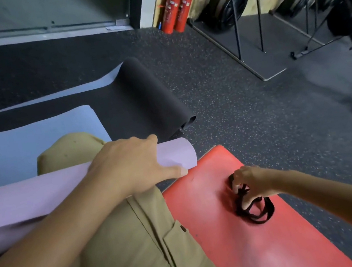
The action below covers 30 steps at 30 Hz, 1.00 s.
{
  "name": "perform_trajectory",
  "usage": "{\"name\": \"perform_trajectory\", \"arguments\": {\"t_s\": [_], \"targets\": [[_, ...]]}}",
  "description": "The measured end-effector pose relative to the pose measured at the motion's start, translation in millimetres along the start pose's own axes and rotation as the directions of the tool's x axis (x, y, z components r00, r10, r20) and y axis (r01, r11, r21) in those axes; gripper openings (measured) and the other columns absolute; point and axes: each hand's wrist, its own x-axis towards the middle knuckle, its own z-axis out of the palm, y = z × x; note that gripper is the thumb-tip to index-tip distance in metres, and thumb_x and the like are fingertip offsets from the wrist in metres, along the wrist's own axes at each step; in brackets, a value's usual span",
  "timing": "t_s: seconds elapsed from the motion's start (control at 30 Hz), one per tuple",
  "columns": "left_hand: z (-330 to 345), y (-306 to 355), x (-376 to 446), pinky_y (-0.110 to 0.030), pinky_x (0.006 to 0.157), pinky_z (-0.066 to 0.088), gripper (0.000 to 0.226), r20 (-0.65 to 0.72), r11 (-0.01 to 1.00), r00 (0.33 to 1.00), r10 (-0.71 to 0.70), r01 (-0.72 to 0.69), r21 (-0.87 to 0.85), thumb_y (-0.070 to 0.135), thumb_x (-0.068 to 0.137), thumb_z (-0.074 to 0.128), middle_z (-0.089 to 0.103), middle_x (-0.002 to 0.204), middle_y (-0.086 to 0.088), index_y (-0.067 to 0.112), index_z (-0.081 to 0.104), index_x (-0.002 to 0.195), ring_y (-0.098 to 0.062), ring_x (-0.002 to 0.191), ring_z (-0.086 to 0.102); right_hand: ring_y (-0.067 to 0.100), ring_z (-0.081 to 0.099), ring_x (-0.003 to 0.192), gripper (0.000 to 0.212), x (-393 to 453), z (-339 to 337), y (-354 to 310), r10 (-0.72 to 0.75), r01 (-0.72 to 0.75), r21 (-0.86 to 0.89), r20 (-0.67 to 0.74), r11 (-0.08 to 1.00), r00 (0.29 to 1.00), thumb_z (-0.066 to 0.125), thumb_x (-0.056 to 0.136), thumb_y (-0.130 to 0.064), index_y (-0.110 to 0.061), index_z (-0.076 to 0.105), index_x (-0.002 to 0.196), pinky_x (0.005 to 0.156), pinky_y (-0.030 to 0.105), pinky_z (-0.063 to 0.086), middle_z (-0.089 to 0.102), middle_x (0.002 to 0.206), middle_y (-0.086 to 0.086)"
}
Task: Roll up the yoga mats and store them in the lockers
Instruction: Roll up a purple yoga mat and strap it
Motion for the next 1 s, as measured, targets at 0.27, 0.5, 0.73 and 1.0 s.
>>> {"name": "perform_trajectory", "arguments": {"t_s": [0.27,0.5,0.73,1.0], "targets": [[-4.2,-8.2,-0.9,-0.036,0.063,0.032,0.069,0.038,0.997,0.998,-0.044,0.046,-0.059,0.095,0.071,0.045,0.044,0.079,0.011,0.029,0.038,0.088,-0.022,0.082,0.050,0.010,0.059,0.088,0.025,3.5,-6.7,7.4,0.000,0.000,0.104,-0.002,0.995,1.000,0.084,0.079,-0.041,-0.024,0.070,0.090,0.076,0.025,0.047,0.065,0.094,-0.007],[-6.8,-9.4,-0.5,-0.037,0.065,0.032,0.070,0.064,0.995,0.997,-0.051,0.057,-0.086,0.095,0.071,0.045,0.043,0.079,0.012,0.029,0.042,0.095,-0.023,0.085,0.050,-0.004,0.060,0.078,0.020,-6.1,-13.5,-0.6,-0.015,0.020,0.195,-0.028,0.981,1.000,0.075,0.090,-0.034,-0.043,0.060,0.080,0.069,0.012,0.043,0.067,0.085,-0.016],[-7.9,-11.7,-0.7,-0.037,0.070,0.035,0.076,0.072,0.992,0.996,-0.061,0.068,-0.105,0.096,0.071,0.044,0.045,0.083,0.011,0.028,0.047,0.106,-0.023,0.089,0.051,0.022,0.064,0.091,0.022,-15.1,-24.1,-23.3,-0.149,-0.023,0.879,0.107,0.477,0.983,0.064,0.094,-0.028,-0.006,0.065,0.094,0.094,0.035,0.052,0.068,0.093,0.011],[-11.3,-21.9,-2.7,-0.037,0.069,0.036,0.073,0.110,0.982,0.991,-0.075,0.092,-0.163,0.096,0.070,0.044,0.042,0.081,0.015,0.031,0.046,0.104,-0.022,0.089,0.050,0.029,0.058,0.087,0.032,-7.3,-25.0,-72.7,-0.177,0.031,0.997,-0.042,-0.069,0.983,0.063,0.096,-0.034,-0.006,0.059,0.110,0.082,0.035,0.050,0.060,0.101,0.014]]}}
